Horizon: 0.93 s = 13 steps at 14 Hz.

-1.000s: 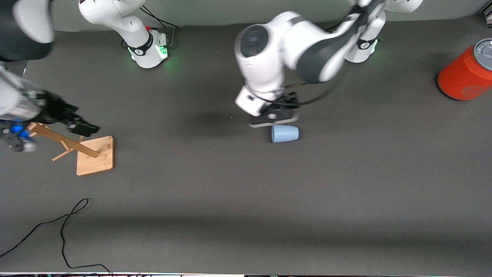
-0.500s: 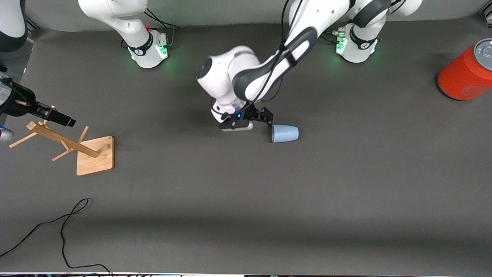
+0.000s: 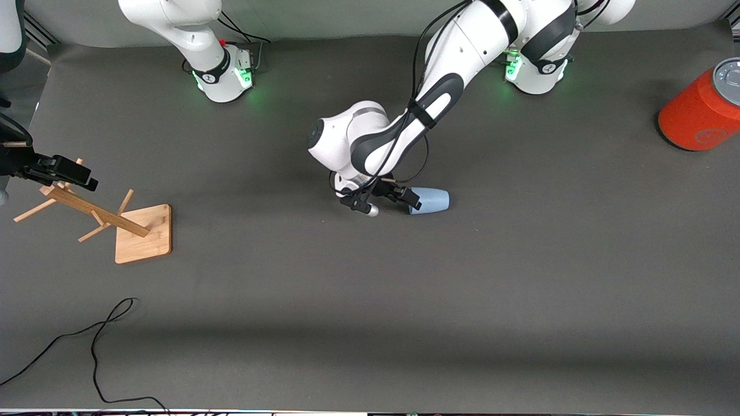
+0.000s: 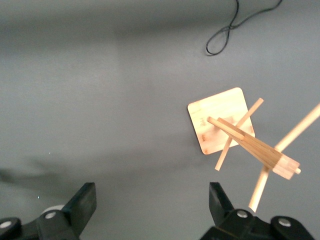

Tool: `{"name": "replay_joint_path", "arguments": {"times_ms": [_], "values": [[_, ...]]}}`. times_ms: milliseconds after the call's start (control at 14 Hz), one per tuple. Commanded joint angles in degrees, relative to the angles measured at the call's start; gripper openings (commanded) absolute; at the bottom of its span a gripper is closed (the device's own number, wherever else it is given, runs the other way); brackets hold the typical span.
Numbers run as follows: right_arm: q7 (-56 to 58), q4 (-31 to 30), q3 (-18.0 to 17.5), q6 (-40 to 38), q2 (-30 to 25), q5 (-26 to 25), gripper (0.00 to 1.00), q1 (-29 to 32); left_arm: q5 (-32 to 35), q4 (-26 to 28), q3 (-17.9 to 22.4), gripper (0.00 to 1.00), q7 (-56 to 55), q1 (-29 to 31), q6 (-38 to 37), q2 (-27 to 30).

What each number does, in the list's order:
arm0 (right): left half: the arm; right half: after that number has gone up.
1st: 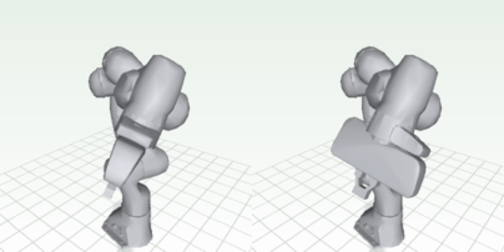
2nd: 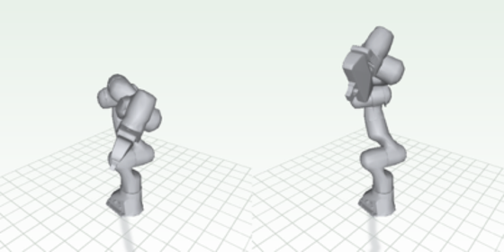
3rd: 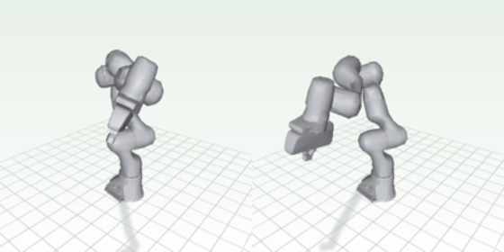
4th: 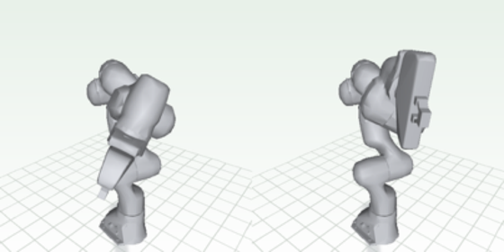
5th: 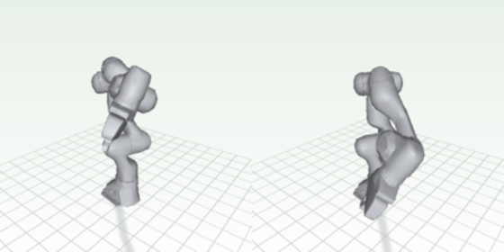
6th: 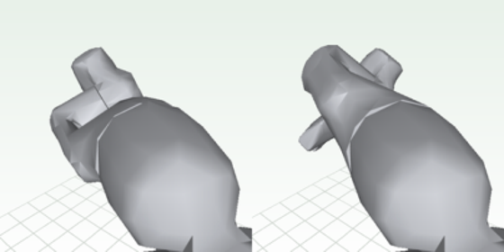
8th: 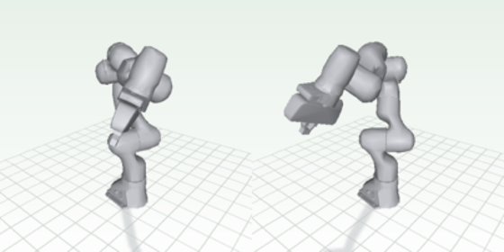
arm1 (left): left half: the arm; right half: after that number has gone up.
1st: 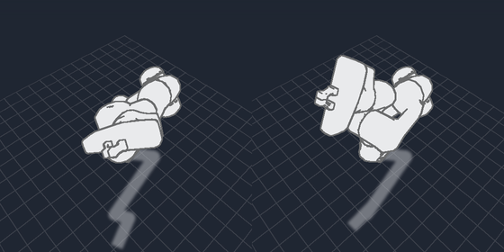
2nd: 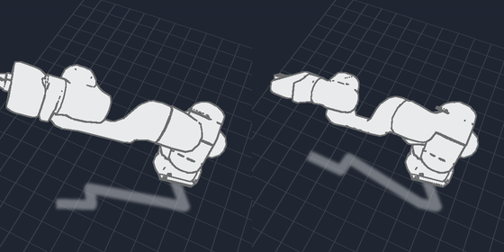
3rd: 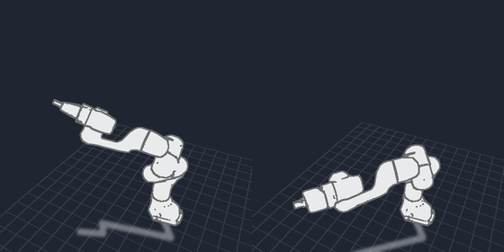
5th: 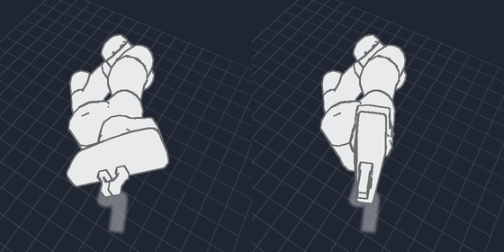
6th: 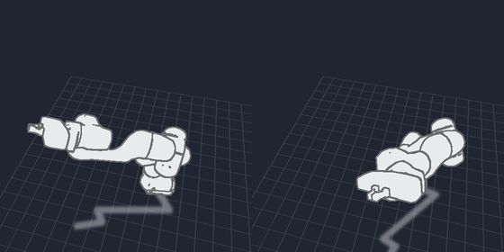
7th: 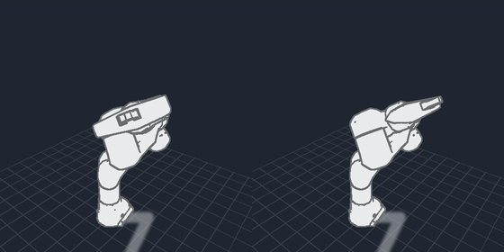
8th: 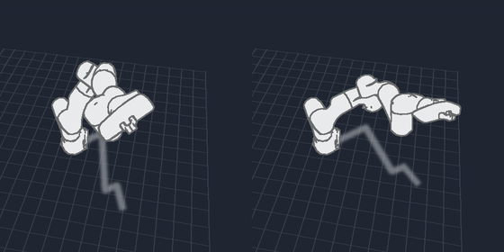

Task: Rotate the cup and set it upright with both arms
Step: 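Lower the left gripper onto the cup rim and close it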

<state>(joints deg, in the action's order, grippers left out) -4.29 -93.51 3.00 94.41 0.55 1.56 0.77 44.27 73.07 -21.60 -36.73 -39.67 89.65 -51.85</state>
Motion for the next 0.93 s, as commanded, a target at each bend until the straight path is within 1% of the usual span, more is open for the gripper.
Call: {"name": "replay_joint_path", "arguments": {"times_ms": [0,71,143,214,286,643,786,857], "values": [[1.65,0.26,-2.47,0.42,-0.63,-0.76,1.0,1.43,2.12,3.04,1.47,0.96,4.28,-0.94,-2.71,0.35],[1.65,0.34,-2.39,0.42,-0.64,-0.76,1.0,1.43,2.13,3.3,1.48,0.93,4.47,-0.94,-3.07,0.26],[1.65,0.43,-2.38,0.42,-0.55,-0.76,1.0,1.43,2.13,3.31,1.48,0.74,4.65,-0.85,-4.03,0.08],[1.65,0.43,-2.38,0.51,-0.46,-0.76,1.0,1.43,2.22,3.13,1.48,0.35,5.61,-0.85,-5.09,0.0],[1.74,0.43,-2.12,0.68,-0.37,-0.76,1.0,1.43,2.13,2.96,1.48,0.0,7.71,-0.76,-5.36,0.0],[3.58,0.43,-0.63,1.3,-0.28,-1.12,1.0,-0.59,2.05,1.99,2.36,0.0,10.44,-0.67,-6.24,0.43],[3.76,0.35,-0.54,1.21,-0.37,-1.12,1.0,-0.42,1.61,-0.98,3.05,0.0,11.59,0.02,-8.16,1.74],[3.76,0.34,-0.54,1.13,-0.46,-1.12,1.0,-0.5,1.17,-3.96,3.41,0.0,11.51,1.16,-10.17,2.36]]}}
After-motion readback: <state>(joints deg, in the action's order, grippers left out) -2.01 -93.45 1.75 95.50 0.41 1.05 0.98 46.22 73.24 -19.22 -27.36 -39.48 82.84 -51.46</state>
